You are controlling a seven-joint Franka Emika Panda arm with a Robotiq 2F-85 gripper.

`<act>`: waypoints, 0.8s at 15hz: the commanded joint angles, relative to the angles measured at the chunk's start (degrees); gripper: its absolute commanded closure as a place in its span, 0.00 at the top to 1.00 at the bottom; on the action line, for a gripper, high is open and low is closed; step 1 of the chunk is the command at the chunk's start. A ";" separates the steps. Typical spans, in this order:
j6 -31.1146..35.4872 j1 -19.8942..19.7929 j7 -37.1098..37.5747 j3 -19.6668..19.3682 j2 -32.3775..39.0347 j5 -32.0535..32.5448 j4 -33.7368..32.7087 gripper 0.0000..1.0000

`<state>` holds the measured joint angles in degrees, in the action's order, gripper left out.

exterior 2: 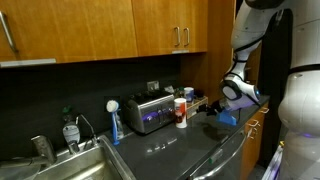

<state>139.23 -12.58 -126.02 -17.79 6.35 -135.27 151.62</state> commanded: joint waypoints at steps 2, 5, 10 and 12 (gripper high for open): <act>0.05 -0.22 3.64 0.04 -0.06 2.51 0.47 1.00; 0.05 -0.23 4.25 0.04 -0.06 2.60 0.55 1.00; 0.04 -0.24 4.29 0.03 -0.06 2.60 0.55 1.00; 0.04 -0.25 4.42 0.03 -0.06 2.60 0.56 1.00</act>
<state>139.21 -12.76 -121.78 -17.79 6.35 -132.90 152.20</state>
